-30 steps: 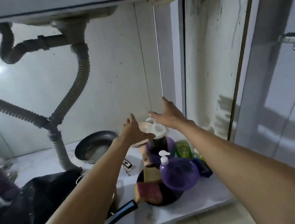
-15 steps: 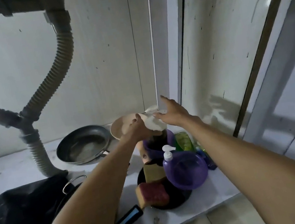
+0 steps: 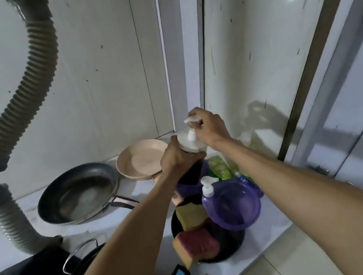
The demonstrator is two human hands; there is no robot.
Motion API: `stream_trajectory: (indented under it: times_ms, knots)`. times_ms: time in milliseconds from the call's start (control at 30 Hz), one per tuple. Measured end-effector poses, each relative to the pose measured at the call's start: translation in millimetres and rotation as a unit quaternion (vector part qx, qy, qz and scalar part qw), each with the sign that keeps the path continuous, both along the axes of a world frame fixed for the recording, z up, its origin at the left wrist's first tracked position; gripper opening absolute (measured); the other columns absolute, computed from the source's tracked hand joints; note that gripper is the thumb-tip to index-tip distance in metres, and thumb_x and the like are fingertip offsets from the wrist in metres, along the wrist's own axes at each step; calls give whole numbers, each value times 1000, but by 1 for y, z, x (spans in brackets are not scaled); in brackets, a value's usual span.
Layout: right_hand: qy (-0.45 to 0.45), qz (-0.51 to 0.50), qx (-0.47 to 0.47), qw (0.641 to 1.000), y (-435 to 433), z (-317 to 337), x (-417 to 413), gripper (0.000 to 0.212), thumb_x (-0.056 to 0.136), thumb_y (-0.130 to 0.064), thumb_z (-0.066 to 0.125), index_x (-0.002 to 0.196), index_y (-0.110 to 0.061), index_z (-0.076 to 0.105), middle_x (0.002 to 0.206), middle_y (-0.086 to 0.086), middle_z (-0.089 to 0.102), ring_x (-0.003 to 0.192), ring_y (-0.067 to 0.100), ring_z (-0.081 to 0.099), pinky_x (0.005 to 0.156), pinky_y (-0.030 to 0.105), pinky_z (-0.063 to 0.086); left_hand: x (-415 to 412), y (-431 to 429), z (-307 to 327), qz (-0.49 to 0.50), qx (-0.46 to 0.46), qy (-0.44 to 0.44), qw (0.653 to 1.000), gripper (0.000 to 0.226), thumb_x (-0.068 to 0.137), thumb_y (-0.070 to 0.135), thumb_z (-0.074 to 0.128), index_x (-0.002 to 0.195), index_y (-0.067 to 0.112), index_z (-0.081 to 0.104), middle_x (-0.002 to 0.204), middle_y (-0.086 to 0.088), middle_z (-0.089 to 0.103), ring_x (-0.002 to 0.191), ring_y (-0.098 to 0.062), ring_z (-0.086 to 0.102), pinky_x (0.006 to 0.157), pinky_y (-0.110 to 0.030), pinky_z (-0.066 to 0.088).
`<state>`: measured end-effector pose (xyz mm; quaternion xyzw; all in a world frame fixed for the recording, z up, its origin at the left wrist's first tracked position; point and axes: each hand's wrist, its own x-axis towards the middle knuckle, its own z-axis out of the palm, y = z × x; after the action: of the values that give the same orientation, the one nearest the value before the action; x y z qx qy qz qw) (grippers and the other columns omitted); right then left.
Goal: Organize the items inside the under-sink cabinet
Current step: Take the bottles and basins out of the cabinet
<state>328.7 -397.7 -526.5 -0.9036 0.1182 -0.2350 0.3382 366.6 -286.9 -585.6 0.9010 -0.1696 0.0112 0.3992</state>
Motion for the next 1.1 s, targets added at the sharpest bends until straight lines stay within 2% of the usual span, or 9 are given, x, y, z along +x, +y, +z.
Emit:
stream_trajectory:
  times_ms: [133,233,367,433,567,733,867,1000,1100]
  knots:
    - [-52,-38,4,998,-11,44,-20,17,94,-22,60,111,-22,63,102,-1,68,95,21,64,73,20,40,-12,-14,43,-34,-52,-58,996,83,58,55,80,121,14,45,112,-4,62,102,-28,60,78,-35,49]
    - [-87,-65,-24,994,-24,71,-41,15,93,-22,61,108,-25,64,92,-10,64,91,17,65,74,24,46,-24,-30,68,-66,-73,-93,991,87,50,60,77,116,13,45,109,-4,61,99,-29,59,79,-43,52]
    - [-91,-117,-60,987,-54,97,-86,18,92,-25,60,109,-26,66,98,-10,67,88,14,62,70,23,43,-56,-63,86,-133,-75,-94,984,85,49,66,75,111,16,45,107,-2,61,96,-26,59,78,-43,54]
    - [-77,-151,-63,984,-73,100,-115,18,89,-28,61,106,-28,67,101,-7,71,90,15,65,74,26,49,-80,-82,88,-187,-63,-77,977,83,51,67,75,110,18,44,105,1,61,91,-22,59,76,-38,54]
    - [-14,-192,-37,981,-107,87,-174,18,81,-31,65,98,-33,71,99,-7,73,91,15,68,82,32,55,-126,-122,69,-278,-45,-37,959,82,60,65,78,115,13,48,106,4,60,91,-17,57,79,-31,48]
    - [58,-203,-18,977,-136,58,-242,10,80,-24,73,87,-31,69,91,-5,71,90,20,67,81,35,54,-174,-161,34,-371,36,22,928,104,46,79,74,127,19,46,116,5,61,101,-17,60,87,-37,53]
    - [95,-226,-2,970,-152,23,-285,13,77,-22,76,87,-25,69,89,-3,70,89,21,66,79,34,51,-206,-182,1,-409,85,1,909,110,39,87,64,126,21,47,118,2,63,108,-20,61,90,-39,52]
    - [117,-251,18,961,-165,-9,-311,20,79,-20,76,98,-18,70,89,-4,65,87,18,60,74,27,42,-228,-196,-24,-435,93,16,895,88,53,72,74,120,21,49,108,5,61,101,-14,59,87,-34,50]
    - [128,-271,26,954,-173,-29,-316,21,79,-20,76,99,-19,70,91,-4,62,88,16,57,73,25,38,-237,-209,-41,-443,109,21,890,93,45,84,62,116,25,52,102,10,62,99,-13,62,86,-32,51]
